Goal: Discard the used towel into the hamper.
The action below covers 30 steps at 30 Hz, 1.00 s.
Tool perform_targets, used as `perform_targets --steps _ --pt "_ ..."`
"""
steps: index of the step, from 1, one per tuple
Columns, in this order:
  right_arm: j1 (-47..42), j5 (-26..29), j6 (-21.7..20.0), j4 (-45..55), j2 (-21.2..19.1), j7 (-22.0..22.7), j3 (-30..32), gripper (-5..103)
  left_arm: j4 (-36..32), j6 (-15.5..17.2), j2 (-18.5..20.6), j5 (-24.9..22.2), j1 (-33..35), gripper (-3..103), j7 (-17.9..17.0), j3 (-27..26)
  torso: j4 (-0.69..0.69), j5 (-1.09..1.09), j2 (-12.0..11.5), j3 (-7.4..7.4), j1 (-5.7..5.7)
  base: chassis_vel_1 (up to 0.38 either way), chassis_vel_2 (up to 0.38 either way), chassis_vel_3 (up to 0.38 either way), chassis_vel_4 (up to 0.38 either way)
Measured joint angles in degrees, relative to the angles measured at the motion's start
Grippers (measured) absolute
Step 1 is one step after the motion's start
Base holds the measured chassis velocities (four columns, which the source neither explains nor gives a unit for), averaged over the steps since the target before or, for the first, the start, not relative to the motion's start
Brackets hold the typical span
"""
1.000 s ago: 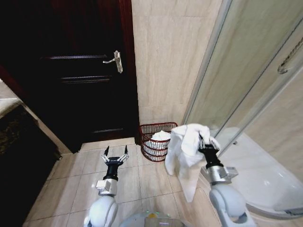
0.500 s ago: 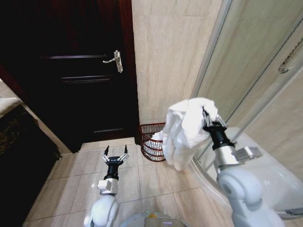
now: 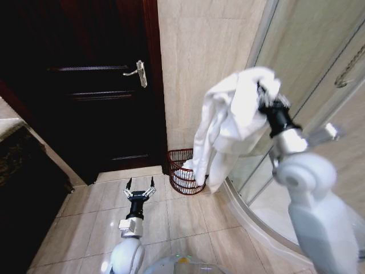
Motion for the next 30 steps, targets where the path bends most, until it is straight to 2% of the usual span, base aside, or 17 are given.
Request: perform_targets --steps 7,15,22,24,28,30 --pt "16.6 6.2 -1.0 -9.5 0.5 3.1 -4.1 17 1.3 0.3 -0.7 -1.2 -1.4 100 0.3 -0.4 -0.02 0.00 0.0 -0.03 -0.02 0.000 0.000 0.000 0.000" --pt "27.1 7.7 -1.2 -18.0 3.8 4.9 -9.5 17 2.4 0.8 -0.7 -1.4 -1.4 100 0.5 0.1 -0.01 0.01 -0.1 -0.04 -0.03 0.000 0.000 0.000 0.000" --pt "33.5 6.0 0.0 -27.1 7.3 4.5 -13.1 17 3.5 0.4 0.1 -2.2 -1.6 100 0.3 -0.4 -0.01 0.03 -0.1 -0.04 -0.03 0.000 0.000 0.000 0.000" --pt "37.9 5.4 0.3 -31.6 9.8 4.0 -14.6 17 3.7 0.4 0.1 -2.5 -1.9 100 0.2 -0.7 -0.01 -0.02 -0.1 -0.05 -0.03 0.000 0.000 0.000 0.000" --pt "41.2 3.8 0.3 -35.9 12.5 2.6 -15.3 17 4.4 0.3 0.3 -2.6 -2.0 100 0.1 -0.7 -0.01 0.00 -0.1 -0.06 -0.04 0.000 0.000 0.000 0.000" --pt "43.6 2.3 0.3 -39.2 15.3 1.9 -15.7 17 4.8 0.0 0.5 -2.6 -2.1 100 0.1 -0.4 0.00 0.00 -0.1 -0.06 -0.04 0.000 0.000 0.000 0.000"
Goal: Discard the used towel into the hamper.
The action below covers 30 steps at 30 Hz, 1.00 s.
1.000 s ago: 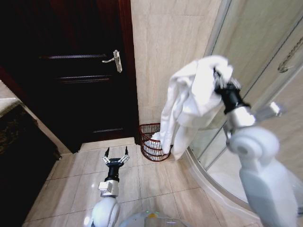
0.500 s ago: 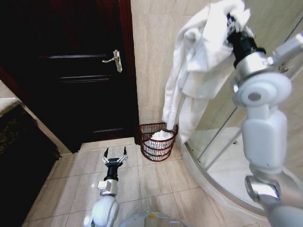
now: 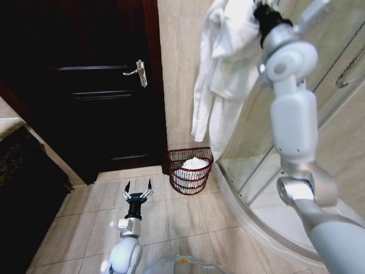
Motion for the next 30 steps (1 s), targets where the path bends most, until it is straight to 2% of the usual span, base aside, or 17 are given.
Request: perform_targets --steps 6,10,14,15,18,30 --pt "0.6 -2.5 0.0 -2.5 6.0 0.1 0.3 17 0.1 0.0 -0.5 0.0 -1.0 100 0.0 0.2 0.00 0.00 0.0 -0.01 -0.01 0.000 0.000 0.000 0.000" --pt "-2.2 -4.6 0.2 -2.6 7.4 -0.4 0.5 17 0.2 0.0 -0.5 -0.1 -1.2 100 0.0 0.1 0.00 0.00 0.0 -0.01 -0.01 0.000 0.000 0.000 0.000" --pt "-6.3 -8.0 0.6 -2.6 7.5 -1.9 0.8 17 0.2 0.0 -0.4 -0.4 -1.4 100 0.0 0.0 0.00 0.01 0.0 -0.01 -0.01 0.000 0.000 0.000 0.000" --pt "-9.3 -10.2 1.0 -2.5 7.5 -3.3 1.2 17 0.6 0.0 -0.1 -0.9 -1.7 100 0.1 -0.1 -0.02 0.02 0.0 -0.01 -0.01 0.000 0.000 0.000 0.000" --pt "-15.8 -12.1 1.1 -0.8 7.4 -5.2 1.6 17 2.2 -0.6 0.4 -1.7 -3.0 100 0.3 0.1 -0.02 0.03 0.0 -0.01 0.00 0.000 0.000 0.000 0.000" --pt "-28.7 -14.2 3.1 1.6 6.0 -7.2 0.3 17 4.1 -1.3 0.8 -3.2 -5.6 100 0.5 1.3 0.00 0.01 0.0 -0.02 -0.02 0.000 0.000 0.000 0.000"
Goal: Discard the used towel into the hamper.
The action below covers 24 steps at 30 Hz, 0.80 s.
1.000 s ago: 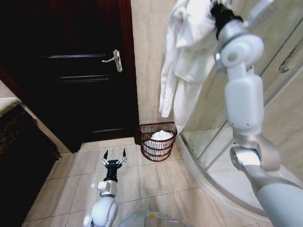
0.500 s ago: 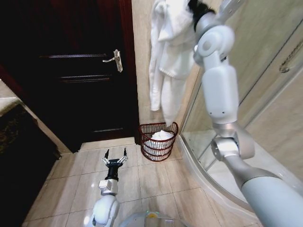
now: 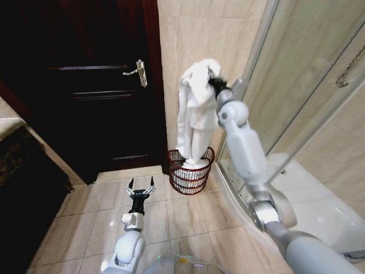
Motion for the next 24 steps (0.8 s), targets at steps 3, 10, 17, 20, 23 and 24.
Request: perform_targets --steps 3,10,17,20,23,24 --pt "-3.2 -1.0 1.2 -1.0 -0.4 -1.0 0.1 17 0.5 -0.2 0.3 -0.2 -0.6 100 0.1 0.1 -0.02 0.01 0.0 0.00 0.00 0.000 0.000 0.000 0.000" --pt "-7.6 -3.5 4.4 -5.3 1.2 -1.8 0.8 17 1.3 0.3 0.1 -0.3 -1.8 100 0.1 0.6 0.00 0.00 -0.8 -0.47 -0.33 0.000 0.000 0.000 0.000" --pt "-12.7 -4.2 5.0 -5.1 -0.7 -3.2 1.5 17 1.1 0.3 -0.5 -0.2 -2.1 100 0.2 0.4 -0.03 0.01 -2.3 -1.32 -0.95 0.000 0.000 0.000 0.000" --pt "-16.2 -3.7 5.2 -2.4 -2.5 -2.9 1.8 17 0.5 0.1 -0.6 -0.2 -1.5 100 0.2 0.3 -0.03 0.02 -3.3 -1.90 -1.31 0.000 0.000 0.000 0.000" --pt "-18.2 -3.6 4.8 0.4 -4.1 -2.7 1.8 17 -0.1 0.1 -0.3 -0.2 -0.9 100 0.2 0.4 -0.02 0.00 -3.9 -2.35 -1.56 0.000 0.000 0.000 0.000" --pt "-19.3 -3.7 4.7 1.6 -4.8 -2.5 1.8 17 -0.4 0.1 0.0 -0.2 -0.7 100 0.2 0.4 -0.02 0.00 -4.2 -2.54 -1.72 0.000 0.000 0.000 0.000"
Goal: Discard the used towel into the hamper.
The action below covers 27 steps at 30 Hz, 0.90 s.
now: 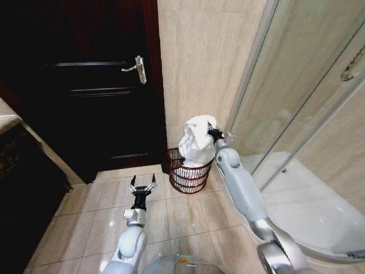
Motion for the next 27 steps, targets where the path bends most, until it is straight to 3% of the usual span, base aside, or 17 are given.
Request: perform_targets --steps 10,16,20,27 --pt "-6.6 1.0 -3.0 8.5 -2.2 3.6 0.3 17 -2.1 0.2 2.0 -0.6 1.3 100 0.0 -0.7 -0.01 0.00 -2.3 -1.34 -0.91 0.000 0.000 0.000 0.000" --pt "-5.6 1.8 -4.4 9.9 -1.7 5.4 -3.7 17 -2.3 0.0 2.4 -1.4 2.3 100 -0.1 -0.8 0.01 0.01 -3.7 -2.29 -1.33 0.000 0.000 0.000 0.000" --pt "0.4 4.5 -8.3 4.2 0.5 8.6 -5.7 17 -2.7 -0.1 2.7 -1.4 3.3 100 -0.1 -0.5 0.02 -0.01 -5.0 -3.19 -1.80 0.000 0.000 0.000 0.000" --pt "2.3 7.0 -14.6 2.2 -0.4 10.0 -4.8 17 -3.8 0.7 3.3 -1.1 4.3 100 -0.2 -0.4 -0.01 0.00 -6.5 -4.09 -2.36 0.000 0.000 0.000 0.000"
